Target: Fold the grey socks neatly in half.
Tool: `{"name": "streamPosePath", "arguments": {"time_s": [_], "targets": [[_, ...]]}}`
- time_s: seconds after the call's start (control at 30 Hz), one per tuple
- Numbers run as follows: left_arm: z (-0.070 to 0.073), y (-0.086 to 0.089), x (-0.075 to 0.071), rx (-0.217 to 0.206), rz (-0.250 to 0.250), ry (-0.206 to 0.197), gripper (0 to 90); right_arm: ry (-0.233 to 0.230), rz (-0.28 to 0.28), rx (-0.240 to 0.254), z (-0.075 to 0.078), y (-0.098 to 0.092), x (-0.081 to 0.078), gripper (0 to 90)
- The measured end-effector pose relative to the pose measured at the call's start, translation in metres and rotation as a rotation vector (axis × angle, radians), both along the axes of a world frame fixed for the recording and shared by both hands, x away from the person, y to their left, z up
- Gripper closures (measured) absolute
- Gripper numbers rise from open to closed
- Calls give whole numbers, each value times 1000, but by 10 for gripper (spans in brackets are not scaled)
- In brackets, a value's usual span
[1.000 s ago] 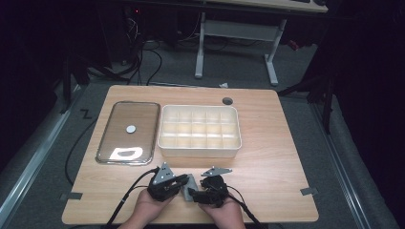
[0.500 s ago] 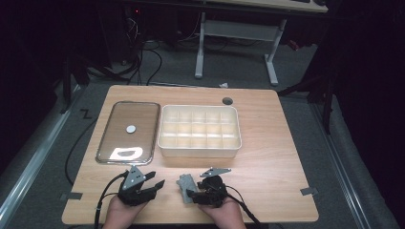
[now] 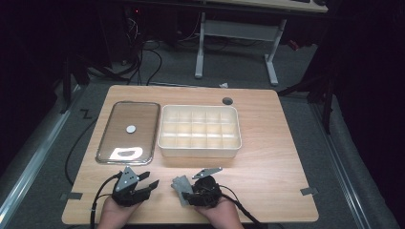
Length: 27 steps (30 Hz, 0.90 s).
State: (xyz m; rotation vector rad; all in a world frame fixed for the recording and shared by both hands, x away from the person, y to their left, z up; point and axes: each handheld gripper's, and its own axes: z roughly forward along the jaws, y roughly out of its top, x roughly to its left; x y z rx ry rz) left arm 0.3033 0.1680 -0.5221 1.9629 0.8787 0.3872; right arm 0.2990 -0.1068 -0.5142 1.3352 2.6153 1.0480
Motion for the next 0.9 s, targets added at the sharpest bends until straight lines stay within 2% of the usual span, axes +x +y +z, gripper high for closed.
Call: {"name": "streamPosePath", "arguments": {"time_s": [0.17, 0.43, 0.63, 0.73, 0.8, 0.9], "targets": [[-2, 0, 1, 0, -4, 9, 498, 2, 13, 9, -1, 1, 0, 608], [-5, -8, -3, 29, -36, 12, 495, 8, 20, 11, -2, 3, -1, 609], [-6, -12, -5, 41, -41, 7, 494, 12, 24, -9, 1, 3, -2, 599], [-6, -15, -8, 33, -71, 0, 520, 9, 26, -24, 3, 4, -3, 611], [-5, -19, -11, 52, -82, -14, 537, -3, 36, -36, 4, 5, -3, 615], [-6, -23, -12, 77, -93, -13, 548, 0, 40, -42, 5, 6, -3, 610]]}}
